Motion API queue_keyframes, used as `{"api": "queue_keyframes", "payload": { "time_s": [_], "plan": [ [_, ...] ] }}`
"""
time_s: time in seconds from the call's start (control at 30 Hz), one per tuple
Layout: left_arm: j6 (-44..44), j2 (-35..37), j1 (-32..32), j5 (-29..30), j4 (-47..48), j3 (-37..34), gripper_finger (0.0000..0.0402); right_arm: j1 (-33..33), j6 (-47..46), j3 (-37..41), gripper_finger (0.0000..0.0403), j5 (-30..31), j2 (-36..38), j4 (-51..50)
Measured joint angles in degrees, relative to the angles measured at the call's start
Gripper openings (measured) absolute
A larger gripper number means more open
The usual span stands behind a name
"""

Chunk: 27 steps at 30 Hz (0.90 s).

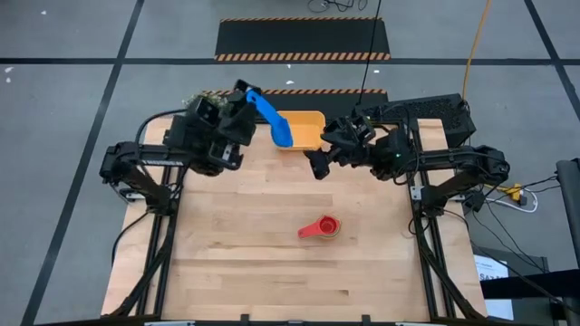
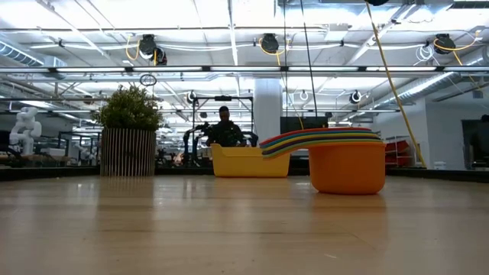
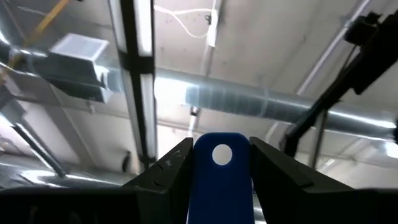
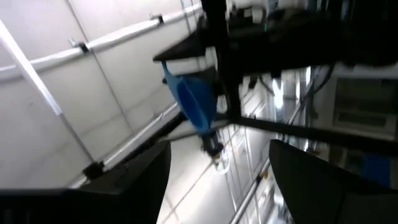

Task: Nest measuring cups in basket
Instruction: Stack the blue measuring cup on top of the red measuring cup

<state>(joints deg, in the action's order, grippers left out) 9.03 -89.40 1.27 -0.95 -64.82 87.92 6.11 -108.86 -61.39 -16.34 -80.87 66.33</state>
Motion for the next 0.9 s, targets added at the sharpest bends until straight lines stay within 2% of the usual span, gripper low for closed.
{"api": "queue_keyframes", "payload": {
  "time_s": [0.2, 0.37, 0.47, 0.57, 0.73, 0.9],
  "plan": [
    [4.32, 0.08, -2.64, -8.00, 5.18, 0.00, 0.0145, 1.25, -4.28, 0.00, 0.0263, -15.10, 0.04, 0.09],
    [7.95, 0.01, -3.51, -13.03, 7.78, 0.00, 0.0145, 2.93, -5.75, 0.00, 0.0263, -23.86, 0.04, 1.16],
    [8.24, 0.01, -3.18, -13.68, 7.79, 0.00, 0.0145, 4.73, -3.66, 0.02, 0.0263, -28.07, 0.04, 1.07],
    [7.94, -0.51, -2.14, -12.40, 7.25, 0.00, 0.0145, 6.63, 0.76, 0.02, 0.0263, -30.62, 0.04, -0.07],
    [7.87, -3.16, -0.38, -8.12, 6.11, 0.00, 0.0145, 9.19, 10.34, 0.02, 0.0263, -31.20, 0.04, -2.87],
    [10.20, -7.75, 0.36, -5.77, -3.73, -0.04, 0.0145, 9.73, 19.56, 0.02, 0.0263, -29.26, 0.02, -4.06]
  ]
}}
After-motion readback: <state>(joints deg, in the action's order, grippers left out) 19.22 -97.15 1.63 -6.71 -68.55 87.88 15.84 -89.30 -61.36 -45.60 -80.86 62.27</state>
